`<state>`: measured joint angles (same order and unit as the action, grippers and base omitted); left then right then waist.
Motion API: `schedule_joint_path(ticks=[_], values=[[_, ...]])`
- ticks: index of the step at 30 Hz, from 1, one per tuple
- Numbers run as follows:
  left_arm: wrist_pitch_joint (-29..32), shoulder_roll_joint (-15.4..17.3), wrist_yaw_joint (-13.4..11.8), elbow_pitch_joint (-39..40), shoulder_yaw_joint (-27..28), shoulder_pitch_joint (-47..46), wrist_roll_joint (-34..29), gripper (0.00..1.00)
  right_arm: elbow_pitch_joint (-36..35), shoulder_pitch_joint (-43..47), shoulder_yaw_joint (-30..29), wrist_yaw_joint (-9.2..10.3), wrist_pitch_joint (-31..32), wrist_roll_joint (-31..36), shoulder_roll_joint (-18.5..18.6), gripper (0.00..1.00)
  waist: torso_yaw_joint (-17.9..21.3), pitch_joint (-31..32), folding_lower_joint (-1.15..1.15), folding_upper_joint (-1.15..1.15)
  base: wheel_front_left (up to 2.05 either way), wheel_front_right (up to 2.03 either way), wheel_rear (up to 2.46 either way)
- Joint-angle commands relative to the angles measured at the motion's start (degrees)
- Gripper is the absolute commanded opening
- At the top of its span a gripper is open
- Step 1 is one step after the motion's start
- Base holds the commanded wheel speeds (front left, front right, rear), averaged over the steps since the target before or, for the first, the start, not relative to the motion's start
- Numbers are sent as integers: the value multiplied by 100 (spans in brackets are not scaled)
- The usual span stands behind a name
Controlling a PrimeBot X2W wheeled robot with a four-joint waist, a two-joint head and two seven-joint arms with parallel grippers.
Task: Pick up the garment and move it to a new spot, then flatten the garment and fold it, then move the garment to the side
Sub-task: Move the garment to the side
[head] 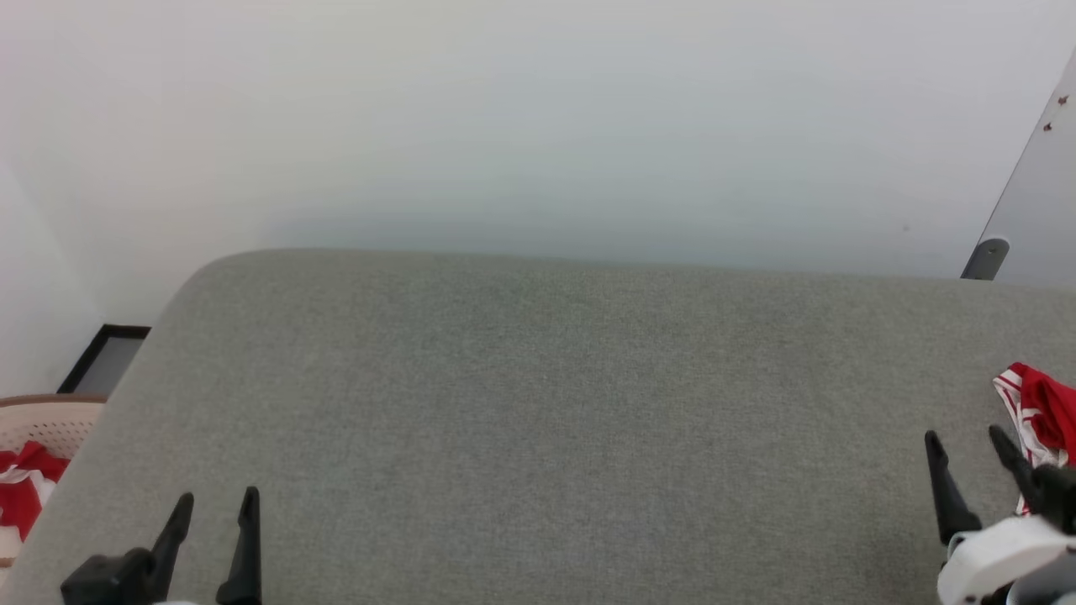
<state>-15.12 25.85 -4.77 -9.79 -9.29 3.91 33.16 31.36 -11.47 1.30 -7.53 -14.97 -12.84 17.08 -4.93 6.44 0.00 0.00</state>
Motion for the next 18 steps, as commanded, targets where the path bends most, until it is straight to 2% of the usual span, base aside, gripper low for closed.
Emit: schedule_joint_path(ticks=[1, 18], values=[[2, -23, 42, 5, 45, 88, -56, 100, -152, 181, -77, 9, -25, 71, -90, 100, -10, 28, 0, 0, 0, 0, 0], [1, -136, 495, -234, 246, 387, -252, 100, -1273, 1500, -564, 9, -25, 524, -754, 100, 10, 77, 0, 0, 0, 0, 0]])
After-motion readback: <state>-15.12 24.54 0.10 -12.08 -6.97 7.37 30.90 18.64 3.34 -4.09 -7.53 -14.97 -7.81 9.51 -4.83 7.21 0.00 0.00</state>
